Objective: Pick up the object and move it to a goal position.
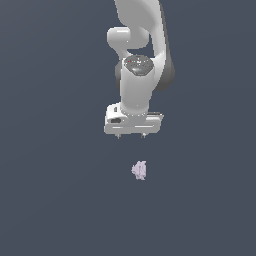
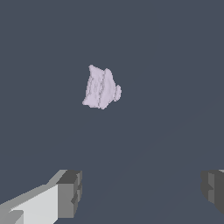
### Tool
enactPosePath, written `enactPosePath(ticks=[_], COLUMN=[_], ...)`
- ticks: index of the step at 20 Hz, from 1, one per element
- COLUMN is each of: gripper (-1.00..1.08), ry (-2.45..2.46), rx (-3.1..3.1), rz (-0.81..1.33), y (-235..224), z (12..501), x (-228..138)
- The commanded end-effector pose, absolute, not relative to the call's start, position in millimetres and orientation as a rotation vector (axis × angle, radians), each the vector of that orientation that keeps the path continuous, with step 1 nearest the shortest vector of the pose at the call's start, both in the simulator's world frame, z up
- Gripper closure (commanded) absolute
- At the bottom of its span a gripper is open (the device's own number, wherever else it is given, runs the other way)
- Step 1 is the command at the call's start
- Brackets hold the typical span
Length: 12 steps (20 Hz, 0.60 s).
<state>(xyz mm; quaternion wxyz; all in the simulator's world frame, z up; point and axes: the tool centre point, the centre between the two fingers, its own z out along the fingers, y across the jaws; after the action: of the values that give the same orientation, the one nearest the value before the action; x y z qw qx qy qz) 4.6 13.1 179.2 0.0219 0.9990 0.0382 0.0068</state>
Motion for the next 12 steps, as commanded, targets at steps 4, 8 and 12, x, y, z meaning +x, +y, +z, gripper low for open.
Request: enactPosePath(ticks=[4, 8, 12], gripper=[-0.92, -0.92, -0.92], ry=[0.073, 0.022, -0.041], rx=[3.104, 3.113, 3.123], rz=[0.018, 0.015, 0.01], y=[18.5, 24.7, 32.4], z=[167.1, 152.6, 133.6], x=[21.0, 38.5, 58.0])
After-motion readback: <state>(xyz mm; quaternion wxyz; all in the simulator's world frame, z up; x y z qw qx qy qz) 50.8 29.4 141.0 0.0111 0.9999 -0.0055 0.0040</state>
